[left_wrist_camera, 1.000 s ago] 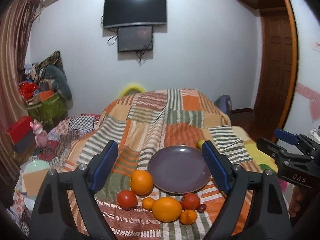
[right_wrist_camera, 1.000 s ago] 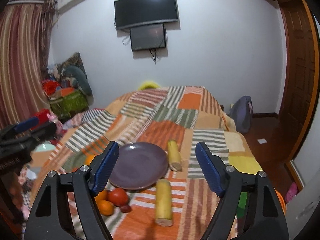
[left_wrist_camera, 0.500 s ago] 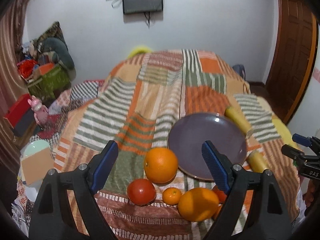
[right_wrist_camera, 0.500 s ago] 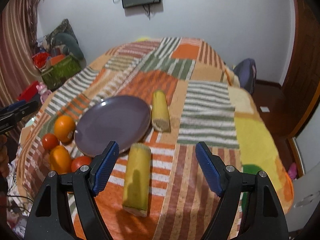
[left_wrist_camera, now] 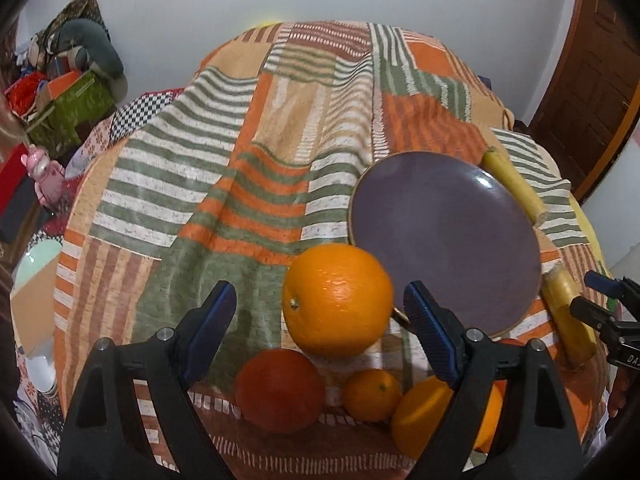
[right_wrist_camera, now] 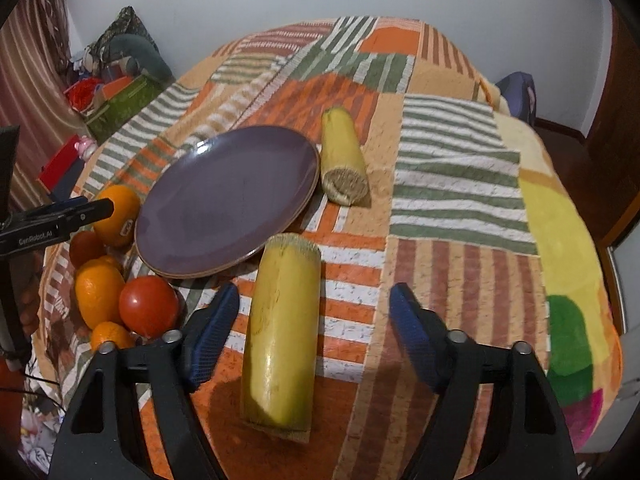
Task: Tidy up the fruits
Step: 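Grasp the yellow cob with the right gripper while the left gripper grasps a large orange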
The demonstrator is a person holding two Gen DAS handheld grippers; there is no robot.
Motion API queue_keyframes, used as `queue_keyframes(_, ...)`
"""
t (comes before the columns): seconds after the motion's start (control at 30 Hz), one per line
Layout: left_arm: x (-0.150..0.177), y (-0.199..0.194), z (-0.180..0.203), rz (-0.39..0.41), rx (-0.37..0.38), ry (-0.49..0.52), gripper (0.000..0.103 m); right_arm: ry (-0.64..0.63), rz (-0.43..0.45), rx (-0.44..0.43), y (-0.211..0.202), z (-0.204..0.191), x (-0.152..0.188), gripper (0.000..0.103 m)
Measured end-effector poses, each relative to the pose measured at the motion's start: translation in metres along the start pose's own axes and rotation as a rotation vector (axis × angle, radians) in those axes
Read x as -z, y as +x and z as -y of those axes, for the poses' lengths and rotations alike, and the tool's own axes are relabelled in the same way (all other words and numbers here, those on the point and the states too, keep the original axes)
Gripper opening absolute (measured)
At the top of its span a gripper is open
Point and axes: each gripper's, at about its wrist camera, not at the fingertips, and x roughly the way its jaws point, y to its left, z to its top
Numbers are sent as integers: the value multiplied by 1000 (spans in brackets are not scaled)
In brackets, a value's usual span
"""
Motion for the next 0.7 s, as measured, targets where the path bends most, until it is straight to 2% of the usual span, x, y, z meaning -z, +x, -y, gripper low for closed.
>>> queue_keyframes(0.13, 1, 11, -3, -25, 24, -6, 86, 11, -45, -40, 11, 0, 1, 55)
queue_keyframes(0.37, 1, 23, -2, -48, 56, -12, 86, -21, -74, -54, 15, -4, 4, 52)
queue_keyframes(0.47, 2, 27, -1, -55, 66, -13, 86, -20, -73, -74, 13, -1, 6, 44)
queue_keyframes(0.5, 2, 27, -1, -55, 68, -13, 84, -16, -74, -92, 13, -1, 4, 38)
queue_keyframes(0.63, 0, 28, 1, -55, 78, -3, 68, -20, -62, -77, 13, -4, 7, 37)
queue_keyframes(0.7, 0, 27, 1, -53, 70, 1, 67, -19, -57, -72, 13, -6, 5, 37)
